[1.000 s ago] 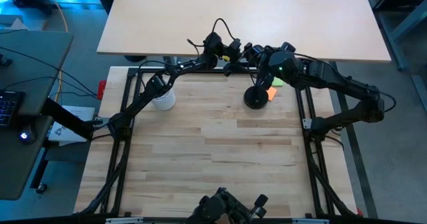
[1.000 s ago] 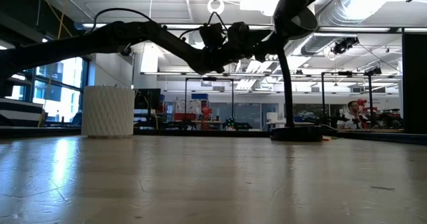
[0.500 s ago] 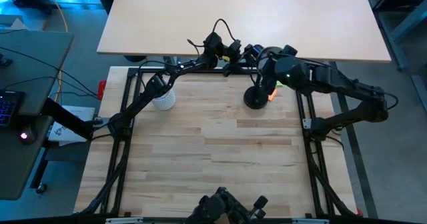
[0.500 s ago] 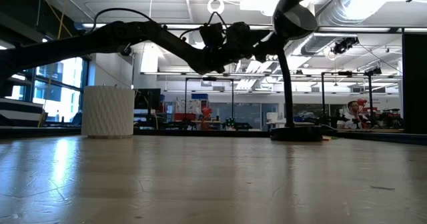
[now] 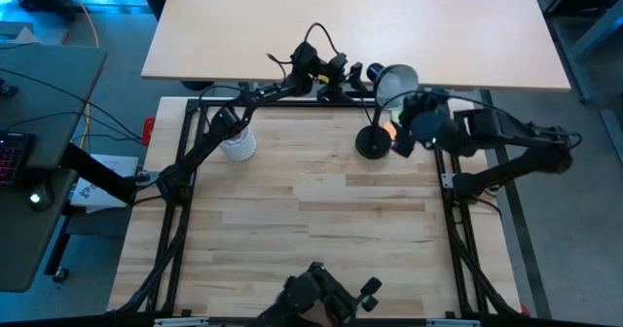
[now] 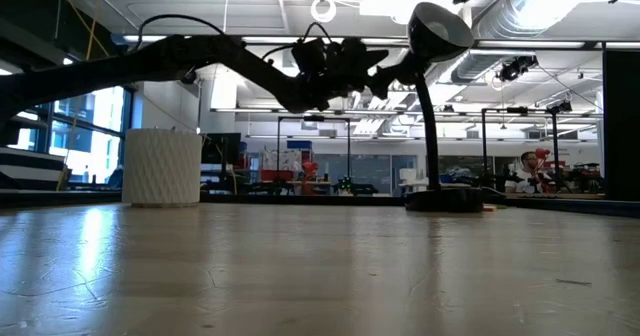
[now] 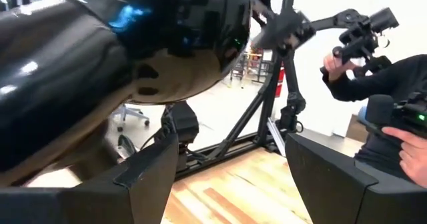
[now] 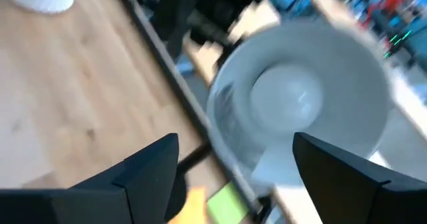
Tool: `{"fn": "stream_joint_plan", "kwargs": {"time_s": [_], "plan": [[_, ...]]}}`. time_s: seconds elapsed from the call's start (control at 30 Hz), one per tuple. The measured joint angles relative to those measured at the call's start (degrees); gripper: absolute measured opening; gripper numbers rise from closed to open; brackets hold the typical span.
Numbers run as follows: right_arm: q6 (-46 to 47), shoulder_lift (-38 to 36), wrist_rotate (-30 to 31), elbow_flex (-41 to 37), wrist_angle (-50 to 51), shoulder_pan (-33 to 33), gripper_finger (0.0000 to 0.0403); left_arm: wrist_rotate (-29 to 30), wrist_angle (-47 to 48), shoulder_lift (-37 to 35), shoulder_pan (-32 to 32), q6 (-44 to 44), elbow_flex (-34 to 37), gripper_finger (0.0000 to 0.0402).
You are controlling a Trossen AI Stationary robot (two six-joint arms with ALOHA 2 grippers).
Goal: Screw lightbulb
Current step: Insert the light bulb into the desk lamp
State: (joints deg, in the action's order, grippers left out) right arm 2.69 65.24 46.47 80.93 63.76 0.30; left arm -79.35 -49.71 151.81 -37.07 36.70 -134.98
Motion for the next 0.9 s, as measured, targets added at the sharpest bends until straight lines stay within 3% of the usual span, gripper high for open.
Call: {"fn": "stream_joint_plan", "kwargs": {"time_s": [0.17,0.43,0.67,0.9], "plan": [[14.0,0.2,0.1,-4.2,8.2,7.1,0.0291,0.0,0.1,0.0,-1.0,1.6,0.0,0.0273],[35.3,-1.6,0.5,-20.5,7.6,17.6,0.0291,-1.2,0.1,0.0,-1.3,5.3,0.1,0.0263],[52.7,-1.6,5.7,-33.1,-2.5,25.7,0.0291,-2.3,0.2,0.1,-1.7,8.3,1.2,0.0253],[60.7,-1.6,14.1,-42.7,-14.5,32.3,0.0291,-3.2,-0.5,0.2,-0.4,12.9,1.2,0.0252]]}}
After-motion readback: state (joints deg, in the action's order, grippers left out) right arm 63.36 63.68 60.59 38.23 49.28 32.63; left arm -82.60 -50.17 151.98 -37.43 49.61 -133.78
